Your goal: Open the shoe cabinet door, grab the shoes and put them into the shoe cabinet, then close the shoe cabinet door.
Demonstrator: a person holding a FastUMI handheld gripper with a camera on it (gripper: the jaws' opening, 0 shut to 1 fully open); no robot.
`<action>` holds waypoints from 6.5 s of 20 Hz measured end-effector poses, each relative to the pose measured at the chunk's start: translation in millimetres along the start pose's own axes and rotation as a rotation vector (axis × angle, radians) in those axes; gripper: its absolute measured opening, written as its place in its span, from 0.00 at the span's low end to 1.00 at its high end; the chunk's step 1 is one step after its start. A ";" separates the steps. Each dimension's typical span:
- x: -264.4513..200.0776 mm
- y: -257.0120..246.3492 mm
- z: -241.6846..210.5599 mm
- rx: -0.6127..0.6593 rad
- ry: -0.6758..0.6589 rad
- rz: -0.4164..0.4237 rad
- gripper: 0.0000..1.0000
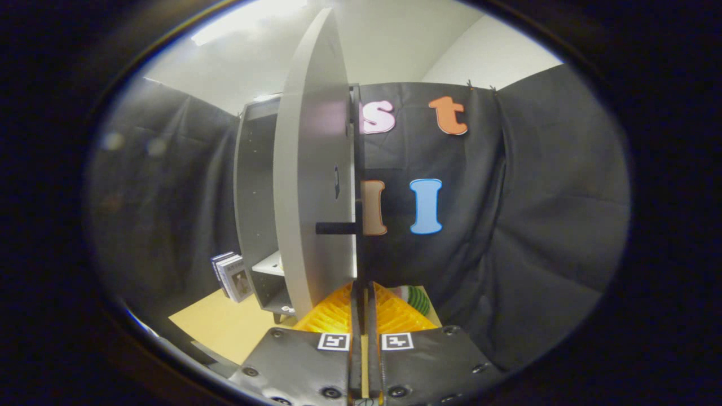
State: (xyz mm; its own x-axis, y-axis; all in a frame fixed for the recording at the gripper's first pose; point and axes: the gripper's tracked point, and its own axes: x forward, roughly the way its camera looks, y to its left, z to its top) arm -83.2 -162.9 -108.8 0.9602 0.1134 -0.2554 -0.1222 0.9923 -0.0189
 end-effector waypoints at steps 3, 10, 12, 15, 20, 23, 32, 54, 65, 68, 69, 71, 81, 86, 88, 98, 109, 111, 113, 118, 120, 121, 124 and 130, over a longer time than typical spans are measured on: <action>-24.0 2.7 5.1 -0.009 -0.029 -0.058 0.06; -61.4 82.6 -15.7 0.012 -0.013 -0.072 0.06; -59.1 113.2 -30.6 0.027 0.013 -0.072 0.06; -52.2 157.3 -72.7 0.051 0.119 -0.062 0.09; -37.3 216.5 -162.9 0.143 0.331 -0.034 0.26; -22.8 240.7 -227.4 0.162 0.460 -0.016 0.36; 51.5 246.7 -391.5 0.113 0.634 -0.051 0.46; 124.7 228.3 -494.6 0.051 0.552 -0.164 0.37; 122.7 231.7 -495.1 0.017 0.544 -0.074 0.03; 122.4 232.7 -495.3 0.018 0.558 -0.063 0.03; 122.4 233.6 -494.9 0.045 0.565 -0.061 0.03; 123.0 233.1 -494.1 0.070 0.577 -0.059 0.03; 142.1 240.9 -448.1 0.013 0.547 -0.042 0.03; 143.7 236.0 -378.5 0.030 0.495 -0.074 0.02; 146.3 232.8 -340.9 0.031 0.457 -0.094 0.02; 199.7 230.5 -145.6 -0.045 0.176 -0.138 0.02; 380.7 194.4 -75.8 -0.219 0.147 -0.099 0.02; 411.0 186.4 -78.8 -0.221 0.166 -0.096 0.02; 439.9 179.9 -84.9 -0.223 0.180 -0.092 0.02; 479.7 173.5 -107.8 -0.262 0.239 -0.075 0.02; 485.7 176.3 -118.6 -0.282 0.268 -0.059 0.02; 486.3 178.0 -118.9 -0.293 0.273 -0.053 0.02; 488.8 182.0 -124.4 -0.295 0.298 -0.042 0.02; 489.1 180.3 -131.7 -0.219 0.359 -0.057 0.03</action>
State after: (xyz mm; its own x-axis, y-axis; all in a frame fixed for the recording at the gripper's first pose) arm 331.3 64.9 -364.4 0.8235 -0.0044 -0.5673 -0.1586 0.9583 -0.2377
